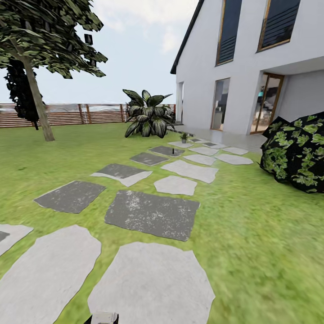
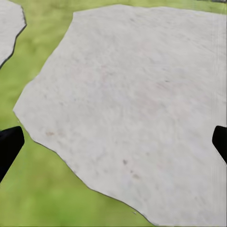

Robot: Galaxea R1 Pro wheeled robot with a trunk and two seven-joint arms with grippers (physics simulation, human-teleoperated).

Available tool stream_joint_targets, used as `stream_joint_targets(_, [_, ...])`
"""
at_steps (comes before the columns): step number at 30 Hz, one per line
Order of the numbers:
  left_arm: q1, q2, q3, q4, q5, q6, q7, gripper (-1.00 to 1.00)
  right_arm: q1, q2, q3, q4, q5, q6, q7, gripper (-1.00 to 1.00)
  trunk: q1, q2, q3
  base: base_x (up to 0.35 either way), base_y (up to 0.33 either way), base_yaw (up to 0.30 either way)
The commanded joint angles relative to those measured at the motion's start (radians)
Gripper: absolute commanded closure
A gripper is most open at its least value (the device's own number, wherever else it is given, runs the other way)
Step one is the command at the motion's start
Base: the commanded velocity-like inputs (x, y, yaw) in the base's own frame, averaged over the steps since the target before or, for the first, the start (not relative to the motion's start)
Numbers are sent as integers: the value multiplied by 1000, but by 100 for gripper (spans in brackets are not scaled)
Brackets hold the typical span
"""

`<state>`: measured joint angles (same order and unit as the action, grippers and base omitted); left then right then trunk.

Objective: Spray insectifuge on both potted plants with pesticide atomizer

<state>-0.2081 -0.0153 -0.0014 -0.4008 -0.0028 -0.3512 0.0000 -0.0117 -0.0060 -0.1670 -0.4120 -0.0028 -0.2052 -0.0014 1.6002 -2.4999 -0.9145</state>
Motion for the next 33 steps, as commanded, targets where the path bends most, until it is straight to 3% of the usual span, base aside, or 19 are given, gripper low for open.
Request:
stream_joint_targets(1, [-1, 0, 0, 1, 0, -3, 0, -100, -1, 0, -2, 1, 0, -3, 0, -100, 0, 0, -1, 276, 0, 0])
stream_joint_targets(33, [-1, 0, 0, 2, 0, -3, 0, -100, -1, 0, -2, 1, 0, -3, 0, -100, 0, 0, -1, 273, 0, 0])
